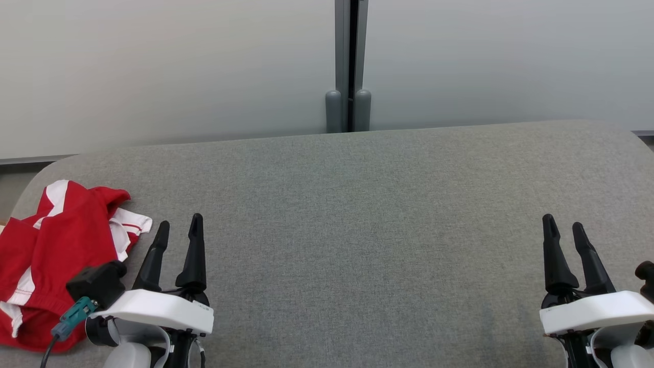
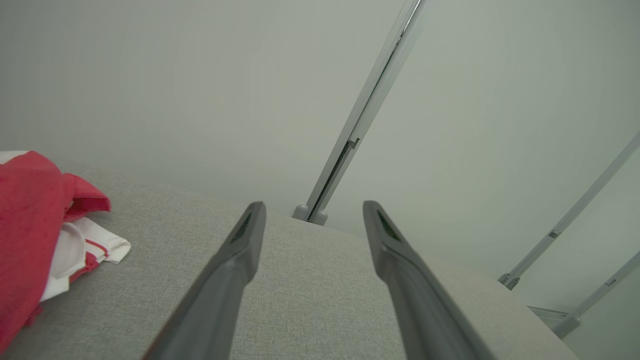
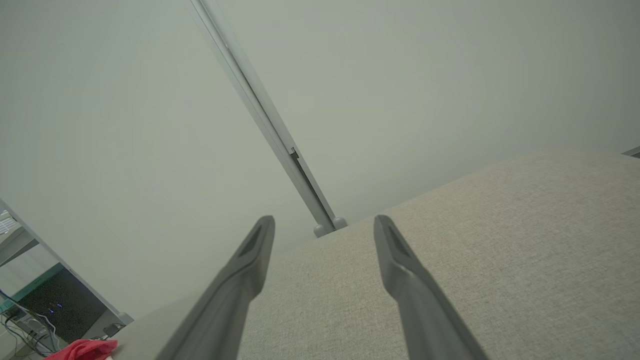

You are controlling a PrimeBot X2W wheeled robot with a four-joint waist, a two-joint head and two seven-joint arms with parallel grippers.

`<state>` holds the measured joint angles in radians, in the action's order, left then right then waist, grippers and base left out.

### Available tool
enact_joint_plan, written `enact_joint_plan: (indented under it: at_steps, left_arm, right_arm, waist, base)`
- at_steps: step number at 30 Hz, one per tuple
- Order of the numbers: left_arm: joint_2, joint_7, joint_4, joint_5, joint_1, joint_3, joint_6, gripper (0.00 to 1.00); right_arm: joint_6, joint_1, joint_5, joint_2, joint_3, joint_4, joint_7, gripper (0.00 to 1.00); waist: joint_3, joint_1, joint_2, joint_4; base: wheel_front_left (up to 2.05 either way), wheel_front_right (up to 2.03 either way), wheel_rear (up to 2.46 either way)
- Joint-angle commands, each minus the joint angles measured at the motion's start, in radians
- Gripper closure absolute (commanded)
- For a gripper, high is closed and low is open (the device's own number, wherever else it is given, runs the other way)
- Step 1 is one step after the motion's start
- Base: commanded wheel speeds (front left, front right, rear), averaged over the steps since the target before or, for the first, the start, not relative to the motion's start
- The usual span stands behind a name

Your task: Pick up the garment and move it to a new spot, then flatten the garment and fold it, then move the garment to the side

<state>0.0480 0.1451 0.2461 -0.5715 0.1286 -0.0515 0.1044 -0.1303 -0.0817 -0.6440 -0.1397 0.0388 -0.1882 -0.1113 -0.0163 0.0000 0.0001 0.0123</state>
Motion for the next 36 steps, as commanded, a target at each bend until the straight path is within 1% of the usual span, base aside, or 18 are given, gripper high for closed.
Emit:
enact_joint_plan:
  at_steps: [1,18,27,36]
  left_arm:
    - [0.007,0.006,-0.005,0.023,0.017,-0.001,-0.001,0.00]
    - [0.007,0.048,0.044,0.184,0.001,-0.016,-0.016,0.00]
    - [0.007,0.070,0.075,0.266,0.000,-0.021,-0.021,0.00]
    - [0.007,0.086,0.086,0.324,-0.002,-0.024,-0.027,0.00]
  right_arm:
    - [0.000,-0.006,0.021,-0.009,0.000,0.005,-0.009,0.00]
    - [0.000,0.008,0.180,-0.015,0.025,-0.031,-0.019,0.00]
    - [0.000,0.013,0.270,-0.010,0.019,-0.039,-0.023,0.00]
    - [-0.001,0.027,0.340,-0.002,0.009,-0.036,-0.023,0.00]
  waist:
    - [0.000,0.0000,-0.0001,0.000]
    - [-0.010,0.0000,-0.0001,0.006]
    - [-0.013,0.0000,-0.0001,0.014]
    - [-0.015,0.0000,-0.0001,0.018]
  base:
    - [0.00,0.00,0.00]
    - [0.00,0.00,0.00]
    - [0.00,0.00,0.00]
    - [0.00,0.00,0.00]
